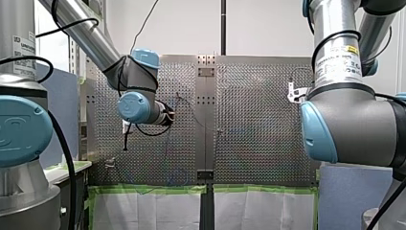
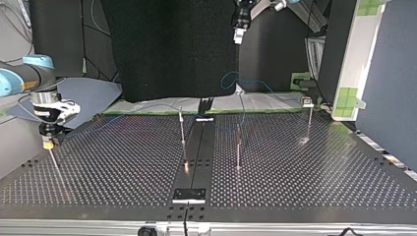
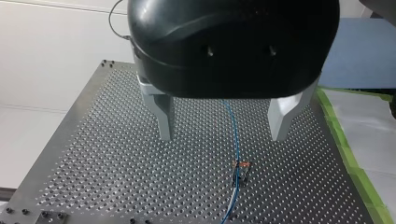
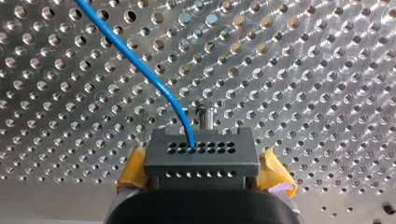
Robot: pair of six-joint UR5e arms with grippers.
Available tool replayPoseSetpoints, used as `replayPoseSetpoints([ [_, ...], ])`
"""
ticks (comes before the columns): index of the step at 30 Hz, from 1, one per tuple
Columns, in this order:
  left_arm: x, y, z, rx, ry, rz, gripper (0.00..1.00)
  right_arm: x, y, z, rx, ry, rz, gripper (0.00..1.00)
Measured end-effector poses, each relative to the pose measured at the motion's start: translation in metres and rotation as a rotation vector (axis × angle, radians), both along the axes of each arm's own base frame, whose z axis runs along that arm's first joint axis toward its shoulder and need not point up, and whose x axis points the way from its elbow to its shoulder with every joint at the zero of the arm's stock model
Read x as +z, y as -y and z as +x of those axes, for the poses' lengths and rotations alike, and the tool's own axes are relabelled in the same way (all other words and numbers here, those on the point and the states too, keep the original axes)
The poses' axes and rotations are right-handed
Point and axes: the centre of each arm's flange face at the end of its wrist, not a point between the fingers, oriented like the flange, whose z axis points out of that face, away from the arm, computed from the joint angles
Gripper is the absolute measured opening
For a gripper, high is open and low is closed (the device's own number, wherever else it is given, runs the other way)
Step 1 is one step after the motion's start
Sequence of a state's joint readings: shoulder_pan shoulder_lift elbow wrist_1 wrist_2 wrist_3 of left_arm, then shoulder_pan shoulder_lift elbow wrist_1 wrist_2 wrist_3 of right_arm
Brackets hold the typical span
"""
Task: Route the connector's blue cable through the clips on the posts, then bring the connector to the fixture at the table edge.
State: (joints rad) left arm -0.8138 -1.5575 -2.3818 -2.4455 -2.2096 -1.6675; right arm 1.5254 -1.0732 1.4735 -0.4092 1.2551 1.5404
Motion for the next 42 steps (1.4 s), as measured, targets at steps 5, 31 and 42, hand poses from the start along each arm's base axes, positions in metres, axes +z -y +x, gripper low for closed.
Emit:
replayPoseSetpoints([
  [5, 0.000, 0.000, 0.000, 0.000, 0.000, 0.000, 1.00, 0.000, 0.001, -0.002, -0.024, 0.000, 0.000, 1.00],
  [31, 0.000, 0.000, 0.000, 0.000, 0.000, 0.000, 1.00, -0.001, 0.001, -0.011, -0.188, 0.017, 0.013, 1.00],
  [42, 0.000, 0.000, 0.000, 0.000, -0.001, 0.001, 1.00, -0.012, -0.008, -0.011, -0.270, 0.082, 0.062, 1.00],
])
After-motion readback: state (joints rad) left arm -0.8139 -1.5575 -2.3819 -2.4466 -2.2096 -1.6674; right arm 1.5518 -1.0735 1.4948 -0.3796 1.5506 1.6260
